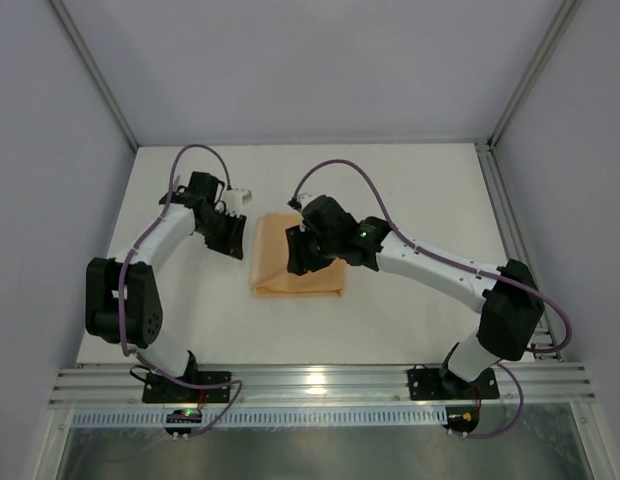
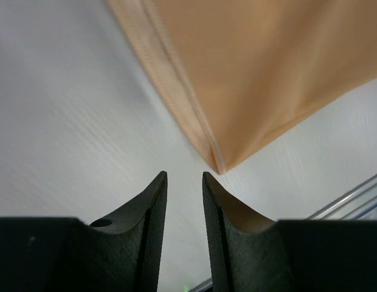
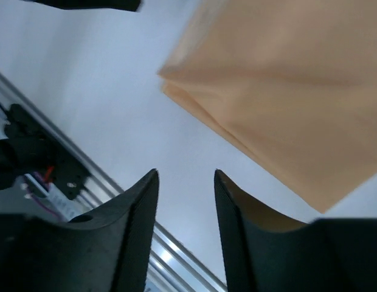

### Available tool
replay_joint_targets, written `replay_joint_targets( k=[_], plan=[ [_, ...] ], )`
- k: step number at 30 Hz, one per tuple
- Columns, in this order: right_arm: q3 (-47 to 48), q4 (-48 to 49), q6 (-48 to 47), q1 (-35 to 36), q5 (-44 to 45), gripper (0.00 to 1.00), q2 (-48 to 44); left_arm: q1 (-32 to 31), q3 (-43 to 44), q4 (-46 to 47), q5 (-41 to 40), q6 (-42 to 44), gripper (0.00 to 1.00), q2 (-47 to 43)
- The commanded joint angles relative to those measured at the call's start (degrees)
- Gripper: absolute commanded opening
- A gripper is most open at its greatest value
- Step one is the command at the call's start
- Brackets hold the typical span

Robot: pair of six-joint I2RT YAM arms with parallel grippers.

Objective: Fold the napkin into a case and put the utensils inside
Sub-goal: Fold the rectangle-folded napkin at the center of the board.

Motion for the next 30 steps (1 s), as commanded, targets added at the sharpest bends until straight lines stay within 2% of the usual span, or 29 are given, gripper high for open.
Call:
replay_joint_targets(
  k=[1, 2, 6, 15, 26, 30],
  plan=[
    [-11.75, 4.58, 7.1, -5.85, -1.03, 0.39, -1.23, -6.46, -1.4, -1.43, 0.5, 1.26, 0.33, -0.56],
    [-13.07, 5.81, 7.37, -6.82, -0.59, 0.34, -1.76, -7.78, -1.75, -1.08, 0.06, 1.18, 0.34, -0.21],
    [-17.12, 6.0, 7.28, -8.94, -0.06, 0.34, -1.59, -11.21, -2.81, 0.42, -2.05, 0.91, 0.36, 2.95],
    [-24.42, 6.7, 11.94, -9.73, 3.19, 0.38, -5.46, -12.09, -3.95, 2.0, -1.79, -0.14, 0.36, 5.42],
    [-23.19, 3.1, 13.34, -12.1, 6.71, 0.38, -3.87, -13.23, -5.8, 1.3, -1.26, 1.0, 0.34, 6.39],
    [-24.25, 4.41, 13.61, -12.28, 6.18, 0.38, -3.0, -13.68, -6.33, 2.0, -2.05, 1.35, 0.26, 7.7]
  ],
)
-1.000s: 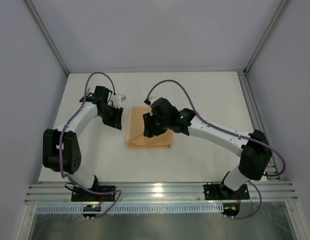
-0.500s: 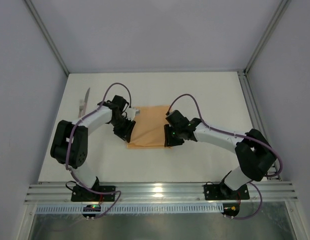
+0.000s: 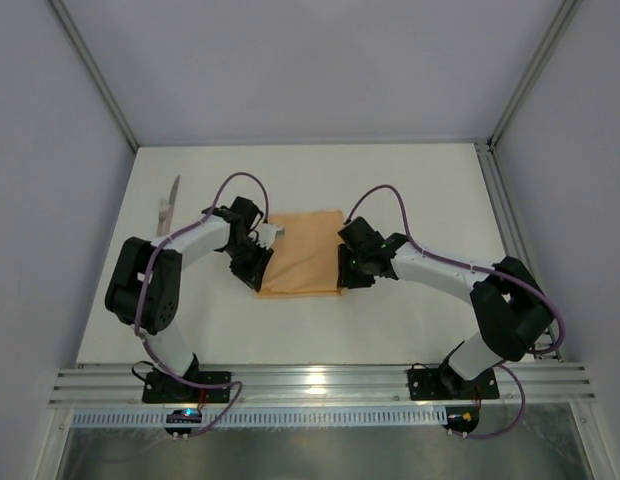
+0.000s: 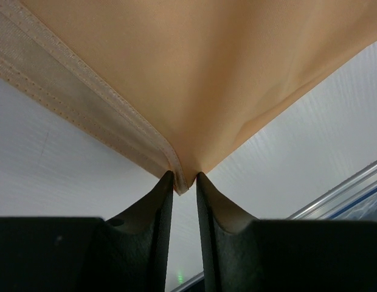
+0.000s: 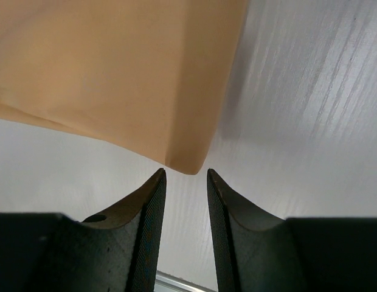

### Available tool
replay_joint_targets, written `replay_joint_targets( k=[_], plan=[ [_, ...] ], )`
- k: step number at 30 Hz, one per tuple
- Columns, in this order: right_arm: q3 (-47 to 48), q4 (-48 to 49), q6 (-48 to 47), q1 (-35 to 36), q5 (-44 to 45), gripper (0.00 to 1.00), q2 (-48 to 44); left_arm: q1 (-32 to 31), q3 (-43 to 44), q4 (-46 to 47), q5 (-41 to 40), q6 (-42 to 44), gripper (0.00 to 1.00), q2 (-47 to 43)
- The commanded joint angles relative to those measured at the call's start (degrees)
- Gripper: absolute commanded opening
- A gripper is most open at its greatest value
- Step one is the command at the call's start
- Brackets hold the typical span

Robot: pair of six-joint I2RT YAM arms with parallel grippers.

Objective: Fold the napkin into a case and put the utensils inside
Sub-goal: Fold the rectangle-folded napkin at the center of the board.

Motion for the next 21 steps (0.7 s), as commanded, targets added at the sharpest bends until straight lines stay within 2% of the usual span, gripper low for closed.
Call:
replay_joint_targets(
  k=[1, 3, 5, 6, 7, 10, 15, 21],
  plan=[
    [-0.25, 1.57, 1.3, -0.19, 1.53, 0.38, 0.91, -0.48, -0.75, 1.37, -0.08, 1.07, 0.23, 1.48],
    [-1.21, 3.5, 1.57, -0.37, 1.26, 0.37, 1.45, -0.48, -0.84, 1.54, -0.17, 0.98, 0.19, 1.57],
    [-2.09, 5.44, 1.92, -0.72, 1.26, 0.31, 1.71, -0.48, -1.28, 2.07, -0.7, 1.15, 0.13, 1.57],
    [-2.79, 5.79, 2.18, -0.89, 1.26, 0.27, 1.71, -0.48, -1.46, 2.16, -0.7, 1.24, 0.11, 1.65],
    [-3.32, 6.15, 2.36, -1.42, 1.26, 0.17, 1.71, -0.48, -1.72, 2.42, -0.7, 1.24, 0.07, 1.83],
    [-4.03, 6.15, 2.27, -1.86, 1.26, 0.03, 1.63, -0.48, -2.25, 2.51, -0.44, 1.33, 0.01, 2.18],
    [-4.91, 5.62, 1.39, -2.3, 1.26, 0.03, 1.01, -0.48, -2.25, 2.16, -0.17, 2.03, 0.0, 1.57],
    [-5.96, 2.64, 1.39, -1.16, -3.22, 0.03, -2.5, -0.48, -2.51, -0.82, -0.34, 5.11, 0.0, -1.68]
  ],
)
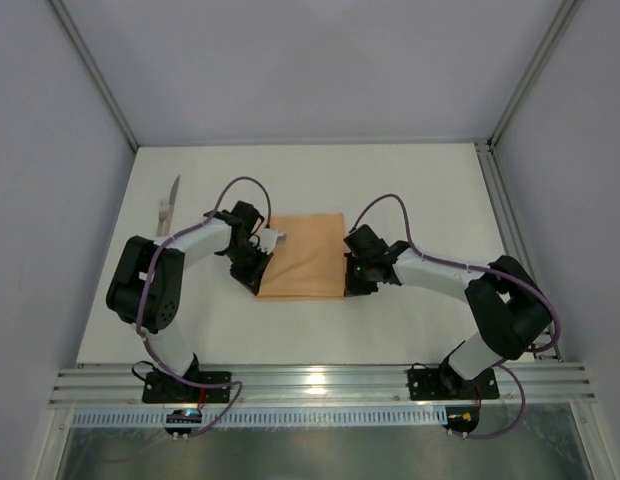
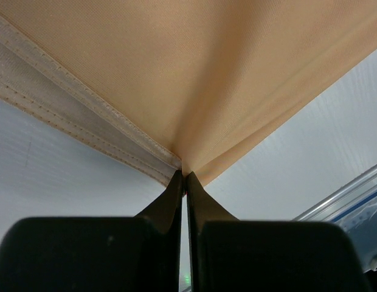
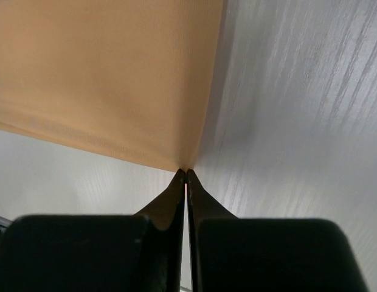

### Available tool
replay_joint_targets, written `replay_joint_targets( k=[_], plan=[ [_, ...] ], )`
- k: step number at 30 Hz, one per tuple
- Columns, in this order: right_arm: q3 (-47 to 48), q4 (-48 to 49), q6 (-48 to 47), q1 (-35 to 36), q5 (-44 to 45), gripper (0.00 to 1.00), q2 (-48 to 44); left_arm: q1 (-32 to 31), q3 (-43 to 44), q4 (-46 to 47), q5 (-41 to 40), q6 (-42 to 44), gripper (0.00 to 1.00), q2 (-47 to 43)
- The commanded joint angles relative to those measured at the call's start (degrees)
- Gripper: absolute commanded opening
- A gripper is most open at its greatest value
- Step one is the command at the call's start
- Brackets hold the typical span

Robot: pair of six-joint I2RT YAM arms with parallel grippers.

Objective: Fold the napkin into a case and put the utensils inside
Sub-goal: Fold the rectangle-folded napkin at the center of the board, then pick up the top corner of the square folded napkin from the center of the board.

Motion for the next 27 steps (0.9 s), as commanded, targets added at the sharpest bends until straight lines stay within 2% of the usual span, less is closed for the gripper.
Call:
replay_joint_targets(
  k=[1, 8, 11, 12, 13, 17, 21, 23, 25, 26, 27],
  plan=[
    [-1.37, -3.72, 0.02, 0.94, -1.41, 0.03, -4.21, 0.07, -0.55, -2.64, -0.79, 3.1, 0.0, -3.69],
    [-5.59, -5.41, 3.61, 7.86, -4.22, 0.03, -7.2, -0.45, -0.89, -7.56, -0.7, 7.75, 0.0, -4.14],
    [-6.12, -5.58, 5.11, 9.81, -4.75, 0.03, -6.41, -1.77, -1.42, -10.45, 1.4, 10.83, 0.08, -4.05],
    [-6.38, -6.28, 5.2, 9.73, -4.66, 0.05, -6.59, -1.95, -1.34, -11.6, 2.28, 11.62, 0.16, -4.14],
    [-6.39, -6.8, 5.11, 9.64, -4.23, 0.15, -7.46, -1.95, -1.25, -12.92, 2.64, 13.63, 0.21, -4.31],
    [-3.76, -10.93, 2.14, 9.56, -3.34, 0.41, -9.83, -0.38, 1.11, -19.95, 6.23, 19.25, 0.4, -6.42],
    [3.71, -16.82, -2.35, 5.8, -2.55, 0.5, -11.59, 3.14, 13.03, -28.9, 12.99, 21.2, 0.56, -5.55],
    [5.73, -18.85, -4.37, 3.07, -2.2, 0.52, -11.68, 4.11, 16.75, -29.1, 12.93, 20.51, 0.57, -4.32],
    [7.76, -18.68, -7.18, -1.94, -1.85, 0.52, -11.25, 4.11, 19.66, -23.32, 9.78, 14.38, 0.56, -2.21],
    [8.89, -18.5, -8.06, -3.7, -2.11, 0.52, -10.72, 4.03, 20.1, -20.6, 8.11, 11.57, 0.54, -1.42],
    [9.43, -17.98, -9.29, -5.37, -2.29, 0.52, -10.02, 3.94, 20.81, -18.05, 6.7, 6.06, 0.45, -0.46]
  ],
)
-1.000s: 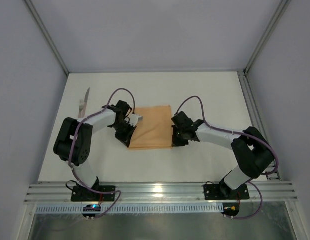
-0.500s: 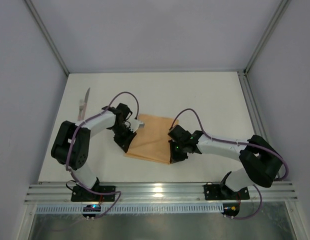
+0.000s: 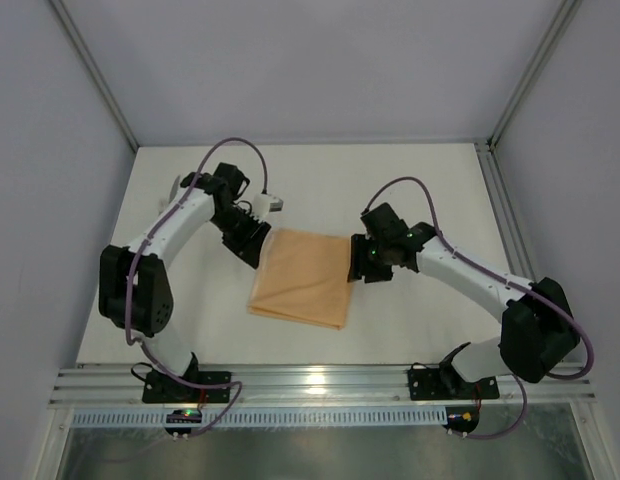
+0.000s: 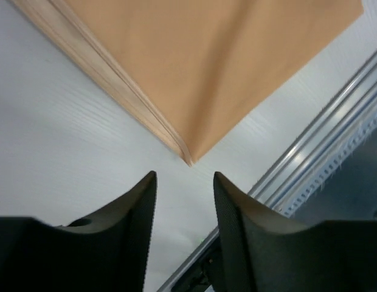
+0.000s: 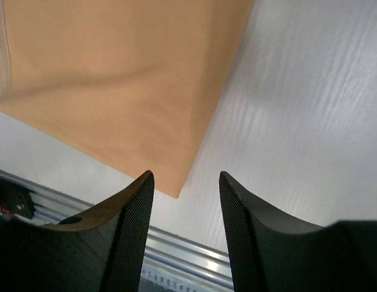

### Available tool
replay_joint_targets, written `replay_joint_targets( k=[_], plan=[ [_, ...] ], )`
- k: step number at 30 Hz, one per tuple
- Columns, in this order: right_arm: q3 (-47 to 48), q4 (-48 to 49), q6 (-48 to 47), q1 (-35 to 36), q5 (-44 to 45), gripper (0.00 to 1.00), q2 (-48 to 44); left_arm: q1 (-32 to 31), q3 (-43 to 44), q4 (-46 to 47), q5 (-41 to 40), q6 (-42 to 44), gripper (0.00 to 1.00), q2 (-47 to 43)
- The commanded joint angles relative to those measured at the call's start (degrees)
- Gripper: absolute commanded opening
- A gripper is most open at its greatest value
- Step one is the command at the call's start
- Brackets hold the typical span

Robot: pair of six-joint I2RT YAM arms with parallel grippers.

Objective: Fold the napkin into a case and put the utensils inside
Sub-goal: Pick up the top corner of the square folded napkin from the center of the board.

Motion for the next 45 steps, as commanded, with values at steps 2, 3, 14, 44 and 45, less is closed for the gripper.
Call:
replay_joint_targets(
  k=[2, 3, 14, 44, 45],
  plan=[
    [4.14, 0.56, -6.0, -7.67, 0.84, 0.5, 2.05, -0.87, 2.56, 10.27, -5.17, -12.01, 0.37, 6.07],
    [4.59, 2.92, -6.09, -8.72, 0.49, 0.48, 3.02, -1.31, 3.26, 11.68, -5.88, -13.51, 0.32, 7.04],
    [7.32, 12.09, -6.44, -14.62, -2.77, 0.35, 16.46, -4.3, 6.16, 30.74, -16.78, -25.03, 0.36, 13.55],
    [4.85, 17.63, -5.48, -15.06, -4.44, 0.28, 20.43, -4.39, 17.15, 31.82, -15.02, -29.34, 0.35, 28.85],
    [4.85, 17.54, -5.56, -15.06, -4.44, 0.28, 20.43, -4.39, 17.33, 31.12, -14.33, -29.34, 0.34, 29.2]
  ],
)
